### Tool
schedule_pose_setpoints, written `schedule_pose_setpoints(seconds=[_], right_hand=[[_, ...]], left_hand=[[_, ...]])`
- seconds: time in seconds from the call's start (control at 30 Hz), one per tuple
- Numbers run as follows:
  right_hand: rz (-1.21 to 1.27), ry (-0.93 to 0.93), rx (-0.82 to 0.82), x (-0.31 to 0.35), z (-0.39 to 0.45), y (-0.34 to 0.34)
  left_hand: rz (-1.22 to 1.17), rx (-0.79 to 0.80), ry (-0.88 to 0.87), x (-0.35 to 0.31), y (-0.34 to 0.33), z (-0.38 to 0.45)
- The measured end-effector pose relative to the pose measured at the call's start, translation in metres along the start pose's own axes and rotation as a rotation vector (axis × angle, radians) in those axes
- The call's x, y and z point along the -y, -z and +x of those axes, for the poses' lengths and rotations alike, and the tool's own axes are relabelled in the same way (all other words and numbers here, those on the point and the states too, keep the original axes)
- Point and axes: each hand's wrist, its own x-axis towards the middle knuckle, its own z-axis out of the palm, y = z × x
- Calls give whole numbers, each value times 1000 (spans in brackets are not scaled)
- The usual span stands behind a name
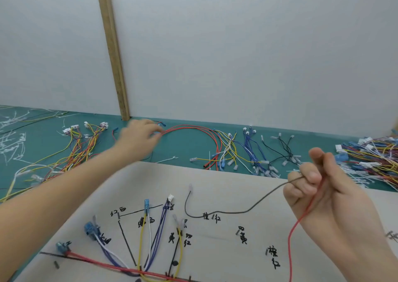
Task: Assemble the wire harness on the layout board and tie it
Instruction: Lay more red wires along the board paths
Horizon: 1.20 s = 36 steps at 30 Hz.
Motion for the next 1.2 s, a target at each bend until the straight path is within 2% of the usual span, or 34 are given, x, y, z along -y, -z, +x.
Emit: schedule_pose_setpoints(seconds=[0.07,0.1,0.17,0.23,0.3,0.37,0.43,0.57,0.73,0.97,1.03,1.1,1.2], right_hand=[[14,-4,3,-3,-1,-5],[16,-15,14,-4,-2,-4],[-9,-12,43,-3,-3,-7],[-19,37,48,3,-2,-10],[-21,97,14,13,0,-13],[-17,131,-69,24,5,-14],[-1,116,-157,32,10,-15],[-47,57,-244,43,18,-13],[-14,140,-312,69,25,-4],[-6,185,-341,85,29,9],[-17,213,-344,85,31,6],[-45,224,-346,81,30,3],[-95,175,-311,65,26,-1]], left_hand=[[-543,262,-148,-73,4,-29],[-672,424,-188,-106,3,-43],[-750,705,-218,-160,-2,-69],[-946,829,-201,-186,-5,-89],[-1122,876,-87,-192,-3,-107],[-1153,916,-78,-189,-4,-124],[-1090,919,-125,-188,-9,-132],[-993,891,-98,-170,7,-124],[-822,1015,-174,-130,39,-108],[-765,1068,-119,-86,74,-104],[-805,970,-84,-96,84,-99],[-934,764,-35,-110,96,-88],[-1137,514,-54,-139,114,-62]])
